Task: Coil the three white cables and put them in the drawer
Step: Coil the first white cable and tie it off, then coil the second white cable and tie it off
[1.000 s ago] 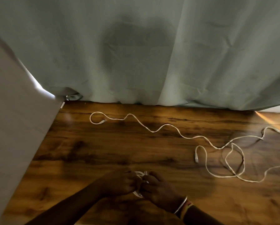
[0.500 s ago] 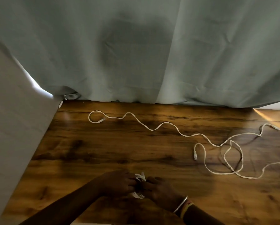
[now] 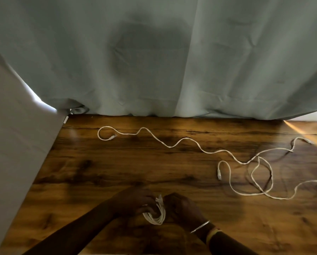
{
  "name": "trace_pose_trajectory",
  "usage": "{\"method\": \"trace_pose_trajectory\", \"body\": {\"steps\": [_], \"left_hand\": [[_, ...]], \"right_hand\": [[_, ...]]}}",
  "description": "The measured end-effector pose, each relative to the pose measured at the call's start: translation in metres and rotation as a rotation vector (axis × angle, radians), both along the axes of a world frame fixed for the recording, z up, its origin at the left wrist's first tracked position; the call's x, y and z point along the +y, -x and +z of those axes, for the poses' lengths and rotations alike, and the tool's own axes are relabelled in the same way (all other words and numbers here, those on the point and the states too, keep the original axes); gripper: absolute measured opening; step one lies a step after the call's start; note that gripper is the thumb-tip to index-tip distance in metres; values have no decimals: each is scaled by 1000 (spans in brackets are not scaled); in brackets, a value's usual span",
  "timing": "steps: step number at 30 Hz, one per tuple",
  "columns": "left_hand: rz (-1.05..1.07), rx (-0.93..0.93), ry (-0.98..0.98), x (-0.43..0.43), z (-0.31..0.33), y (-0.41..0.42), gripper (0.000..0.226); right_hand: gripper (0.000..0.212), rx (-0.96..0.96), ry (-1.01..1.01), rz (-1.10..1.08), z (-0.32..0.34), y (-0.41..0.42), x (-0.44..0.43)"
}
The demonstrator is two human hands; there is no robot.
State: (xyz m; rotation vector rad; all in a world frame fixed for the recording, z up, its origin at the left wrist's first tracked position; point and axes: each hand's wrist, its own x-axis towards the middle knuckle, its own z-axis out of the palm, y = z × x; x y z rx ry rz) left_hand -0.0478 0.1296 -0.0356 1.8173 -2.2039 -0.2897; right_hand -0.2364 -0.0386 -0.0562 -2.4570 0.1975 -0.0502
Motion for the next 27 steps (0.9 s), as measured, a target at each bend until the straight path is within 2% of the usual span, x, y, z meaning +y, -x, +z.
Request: {"method": "trace_pose_trajectory", "body": {"steps": [2,4,6,8,11,20,23,25,27], "left_hand": [[221,76,2,-6,4,2,51],[376,131,-142,-12,8,3,51],[366,157,-331,-16,2,2,43],[379,245,-435,-16,-1,2,40],[404,324,-530,-11,-5,1,41],[339,394,-621,-34,13,-14,38],[406,330,-629,-55,18,-32,44],[473,288,-597,-75,24,-46,56],[536,228,-544,-95,36,-58,58]], "right_hand": [[35,79,-29,-48,-2,-4,2],[37,140,-62,-66,-2,-7,4],[45,167,-94,-78,0,-9,8],[48,185,-114,-78,0,-10,9],[31,209,-110,-69,-2,-12,10],[28,240,-232,-173,2,-9,1],[32,228,-237,-269,7,-5,-17],[31,218,-244,-343,11,-2,-33],[28,184,-247,-388,19,0,-49]]}}
